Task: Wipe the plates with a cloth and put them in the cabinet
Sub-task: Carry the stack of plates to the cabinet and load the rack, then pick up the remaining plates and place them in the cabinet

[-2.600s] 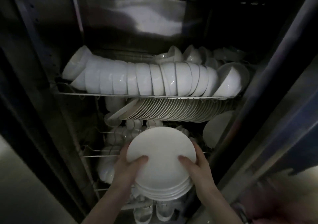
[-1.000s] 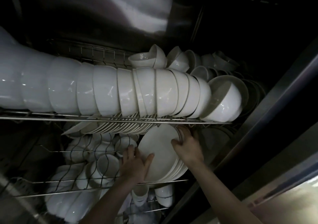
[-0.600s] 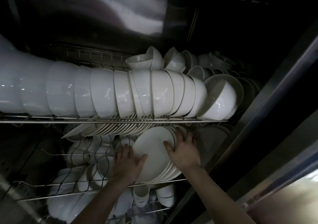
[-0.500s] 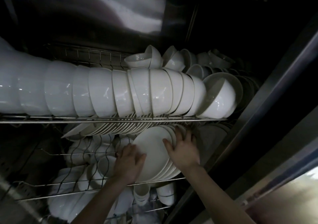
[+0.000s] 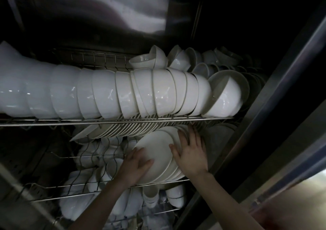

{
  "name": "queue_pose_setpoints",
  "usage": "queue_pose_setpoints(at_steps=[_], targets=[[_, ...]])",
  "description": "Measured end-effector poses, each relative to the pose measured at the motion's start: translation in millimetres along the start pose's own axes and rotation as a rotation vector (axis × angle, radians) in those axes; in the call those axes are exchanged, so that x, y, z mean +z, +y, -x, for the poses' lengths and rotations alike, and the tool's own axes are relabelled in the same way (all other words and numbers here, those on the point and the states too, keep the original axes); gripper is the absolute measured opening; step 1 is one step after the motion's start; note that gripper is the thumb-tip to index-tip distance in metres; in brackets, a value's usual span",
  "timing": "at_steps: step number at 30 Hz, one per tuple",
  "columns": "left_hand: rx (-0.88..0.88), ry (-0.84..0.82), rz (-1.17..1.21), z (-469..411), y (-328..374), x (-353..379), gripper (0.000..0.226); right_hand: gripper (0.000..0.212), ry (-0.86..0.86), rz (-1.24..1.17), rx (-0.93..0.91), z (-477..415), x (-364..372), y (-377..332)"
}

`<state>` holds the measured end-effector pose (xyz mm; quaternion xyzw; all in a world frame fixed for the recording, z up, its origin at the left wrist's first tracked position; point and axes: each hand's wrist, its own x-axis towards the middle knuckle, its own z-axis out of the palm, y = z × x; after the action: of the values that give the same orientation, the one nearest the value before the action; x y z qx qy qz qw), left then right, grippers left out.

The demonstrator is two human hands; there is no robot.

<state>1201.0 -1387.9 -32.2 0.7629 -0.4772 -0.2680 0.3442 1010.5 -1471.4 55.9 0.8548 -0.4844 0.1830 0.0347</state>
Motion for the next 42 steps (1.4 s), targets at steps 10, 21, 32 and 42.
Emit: queue_pose_setpoints(at_steps=[10,21,32,42], targets=[[0.262,0.109,-0.146,51,32,-23,0.031,0.042,0.150,-0.064,-0.199,31,-23,-6],[0.565,-0.158,-0.485,112,75,-7,0.021,0.017,-0.055,-0.096,-0.170,135,-72,18],[1.275,-0.733,-0.680,220,140,146,0.023,0.027,-0.277,0.115,0.907,420,-128,39],[1.976,-1.031,-0.532,554,201,226,0.027,0.033,-0.152,0.292,1.739,753,-235,-95]])
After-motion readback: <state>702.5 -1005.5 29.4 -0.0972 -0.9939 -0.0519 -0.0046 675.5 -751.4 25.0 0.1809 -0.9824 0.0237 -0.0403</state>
